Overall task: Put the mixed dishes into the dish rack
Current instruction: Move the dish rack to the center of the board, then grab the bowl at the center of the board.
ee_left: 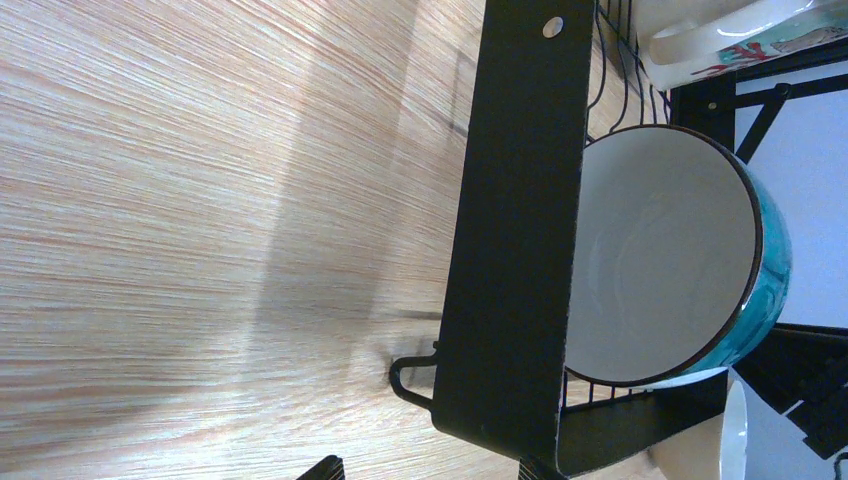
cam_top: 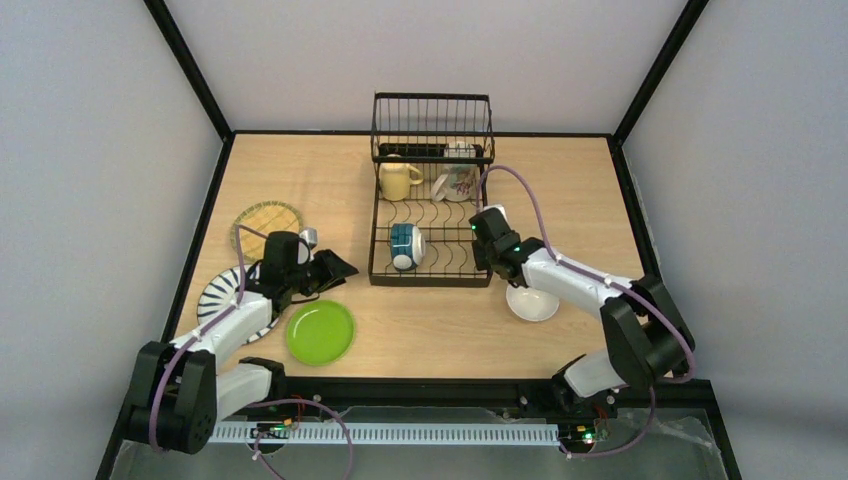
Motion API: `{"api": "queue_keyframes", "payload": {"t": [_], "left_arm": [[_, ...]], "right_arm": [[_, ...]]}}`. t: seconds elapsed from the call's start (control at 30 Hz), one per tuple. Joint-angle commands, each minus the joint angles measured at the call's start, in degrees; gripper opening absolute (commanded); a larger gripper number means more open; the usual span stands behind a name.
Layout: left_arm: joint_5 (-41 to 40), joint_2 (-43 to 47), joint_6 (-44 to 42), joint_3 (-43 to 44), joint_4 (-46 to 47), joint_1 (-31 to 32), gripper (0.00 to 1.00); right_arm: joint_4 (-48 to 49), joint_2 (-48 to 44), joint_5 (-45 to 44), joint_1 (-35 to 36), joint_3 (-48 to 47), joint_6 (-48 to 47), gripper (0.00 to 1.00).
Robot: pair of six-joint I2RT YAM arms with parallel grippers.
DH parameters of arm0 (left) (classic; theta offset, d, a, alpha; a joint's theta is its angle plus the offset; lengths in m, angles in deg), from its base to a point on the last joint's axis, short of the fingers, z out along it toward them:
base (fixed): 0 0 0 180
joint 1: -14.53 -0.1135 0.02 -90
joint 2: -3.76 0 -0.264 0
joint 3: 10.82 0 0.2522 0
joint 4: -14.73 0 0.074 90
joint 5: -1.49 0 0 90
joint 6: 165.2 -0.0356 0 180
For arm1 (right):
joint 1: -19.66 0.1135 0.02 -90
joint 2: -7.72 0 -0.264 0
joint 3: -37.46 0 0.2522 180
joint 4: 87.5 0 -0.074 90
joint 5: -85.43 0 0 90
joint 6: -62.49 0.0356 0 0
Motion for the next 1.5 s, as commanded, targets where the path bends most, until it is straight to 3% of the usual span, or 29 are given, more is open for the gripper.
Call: {"api": "queue_keyframes", "payload": {"t": [0.0,0.23,0.43,0.67,1.47], "left_arm": [[-0.25,1.51,0.08,1.35,-2.02,-0.25,0.99],[0.34,1.42,0.18,2.71,-2.58,-0.26,0.99],[1.24,1.39,0.05,3.16,-2.81,-0.27,0.99],[2.49,0.56,0.68,2.96,-1.0,-0.25,0.99],[4.21,-2.65,1.55,5.75,0.91,-0.24,0.99]], "right_arm": [[-3.74,-3.85,-0.29,-0.18,-2.85,1.68,0.71],[-10.05,-7.69,-1.61,-0.18,-6.68,4.2,0.72],[-19.67,-13.6,-3.44,-0.23,-6.65,11.9,0.72],[-23.97,-19.5,5.37,-0.24,-3.25,14.31,0.72],[-28.47,-12.43,9.42,-0.23,0.92,25.67,0.67]]}}
